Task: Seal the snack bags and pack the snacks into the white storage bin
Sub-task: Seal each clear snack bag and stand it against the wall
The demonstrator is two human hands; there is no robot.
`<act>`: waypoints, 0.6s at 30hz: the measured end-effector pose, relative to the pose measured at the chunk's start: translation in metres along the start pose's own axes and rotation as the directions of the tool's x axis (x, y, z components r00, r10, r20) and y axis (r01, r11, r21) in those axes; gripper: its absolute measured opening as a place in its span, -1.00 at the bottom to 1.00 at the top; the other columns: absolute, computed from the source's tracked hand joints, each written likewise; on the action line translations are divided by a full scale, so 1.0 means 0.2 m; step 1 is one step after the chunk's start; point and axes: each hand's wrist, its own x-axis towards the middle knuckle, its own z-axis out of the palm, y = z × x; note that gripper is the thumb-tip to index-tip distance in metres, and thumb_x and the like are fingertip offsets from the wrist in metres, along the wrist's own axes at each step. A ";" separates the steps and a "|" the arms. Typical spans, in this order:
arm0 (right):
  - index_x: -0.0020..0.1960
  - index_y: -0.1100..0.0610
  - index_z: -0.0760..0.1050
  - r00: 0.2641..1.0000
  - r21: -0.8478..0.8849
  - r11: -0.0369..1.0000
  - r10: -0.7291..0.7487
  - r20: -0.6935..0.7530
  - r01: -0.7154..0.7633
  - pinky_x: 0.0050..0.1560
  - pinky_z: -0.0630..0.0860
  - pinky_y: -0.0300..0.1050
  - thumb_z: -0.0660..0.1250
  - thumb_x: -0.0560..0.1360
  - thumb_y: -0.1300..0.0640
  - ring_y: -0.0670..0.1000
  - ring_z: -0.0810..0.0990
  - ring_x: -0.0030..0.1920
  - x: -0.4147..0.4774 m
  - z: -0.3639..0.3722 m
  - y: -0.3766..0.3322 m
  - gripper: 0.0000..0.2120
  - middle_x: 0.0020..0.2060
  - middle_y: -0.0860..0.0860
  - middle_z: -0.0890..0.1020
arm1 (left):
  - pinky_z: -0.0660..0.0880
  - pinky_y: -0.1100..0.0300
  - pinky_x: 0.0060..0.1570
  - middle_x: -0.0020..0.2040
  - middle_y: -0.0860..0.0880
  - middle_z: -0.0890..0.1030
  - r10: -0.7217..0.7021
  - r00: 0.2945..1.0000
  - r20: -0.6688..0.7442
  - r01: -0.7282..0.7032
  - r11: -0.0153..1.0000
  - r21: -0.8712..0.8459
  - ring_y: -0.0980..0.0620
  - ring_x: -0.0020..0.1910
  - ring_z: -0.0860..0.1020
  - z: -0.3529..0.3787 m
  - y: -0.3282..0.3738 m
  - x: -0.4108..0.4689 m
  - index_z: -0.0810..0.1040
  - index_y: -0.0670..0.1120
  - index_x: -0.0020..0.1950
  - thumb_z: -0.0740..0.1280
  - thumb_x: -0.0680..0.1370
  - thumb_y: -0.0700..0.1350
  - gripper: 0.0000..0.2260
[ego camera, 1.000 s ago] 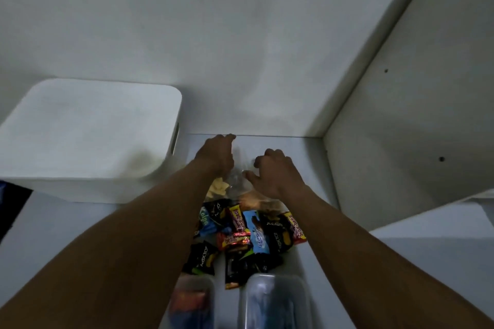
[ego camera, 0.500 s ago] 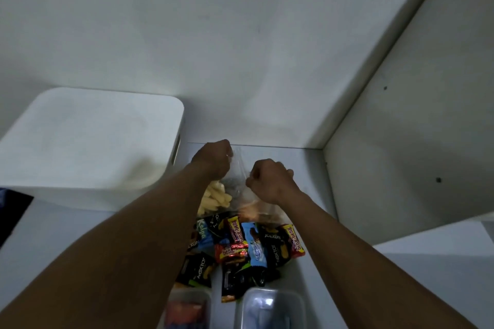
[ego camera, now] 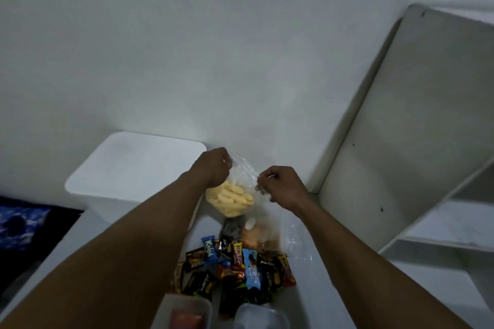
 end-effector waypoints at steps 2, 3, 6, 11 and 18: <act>-0.22 0.09 0.64 0.999 -0.014 0.999 -0.044 -0.005 0.044 -0.09 0.60 -0.01 0.32 0.50 0.11 -0.05 0.67 -0.24 -0.04 -0.06 -0.10 -0.82 -0.29 -0.03 0.73 | 0.41 0.18 -0.04 0.06 -0.09 0.64 0.008 0.999 -0.036 -0.010 0.999 -0.050 -0.11 0.06 0.57 -0.09 0.05 -0.05 0.54 -0.03 -0.03 0.28 0.58 -0.12 -0.94; -0.24 0.08 0.64 0.998 -0.015 0.998 -0.059 -0.011 0.059 -0.11 0.59 -0.03 0.32 0.49 0.11 -0.07 0.66 -0.25 -0.06 -0.09 -0.14 -0.82 -0.29 -0.04 0.73 | 0.38 0.19 -0.04 0.05 -0.08 0.63 0.017 0.998 -0.057 -0.021 0.997 -0.076 -0.10 0.06 0.57 -0.13 0.07 -0.08 0.55 -0.04 -0.02 0.29 0.58 -0.11 -0.94; -0.25 0.07 0.63 0.993 -0.026 0.994 -0.112 -0.039 0.111 -0.20 0.56 -0.12 0.33 0.48 0.13 -0.10 0.65 -0.29 -0.11 -0.17 -0.30 -0.84 -0.29 -0.03 0.73 | 0.37 0.22 -0.03 0.02 -0.04 0.62 0.065 0.992 -0.110 -0.079 0.989 -0.123 -0.07 0.06 0.57 -0.25 0.12 -0.15 0.59 -0.08 0.03 0.32 0.58 -0.08 -0.90; -0.17 0.12 0.64 0.976 -0.036 0.980 -0.198 -0.094 0.196 -0.26 0.56 -0.13 0.33 0.50 0.16 -0.10 0.64 -0.29 -0.20 -0.28 -0.54 -0.86 -0.28 -0.01 0.73 | 0.46 0.17 0.02 -0.06 -0.01 0.65 0.065 0.986 -0.155 -0.110 0.947 -0.302 -0.04 0.01 0.60 -0.44 0.23 -0.24 0.63 -0.06 -0.01 0.39 0.55 -0.08 -0.91; -0.11 0.21 0.64 0.958 0.046 0.968 -0.238 -0.160 0.248 -0.29 0.57 -0.16 0.34 0.53 0.19 -0.07 0.64 -0.27 -0.31 -0.33 -0.78 -0.87 -0.26 0.04 0.73 | 0.58 0.10 -0.11 -0.09 -0.01 0.66 0.032 0.972 -0.234 -0.121 0.917 -0.379 -0.04 -0.13 0.63 -0.62 0.39 -0.33 0.54 0.01 0.07 0.45 0.47 0.09 -0.74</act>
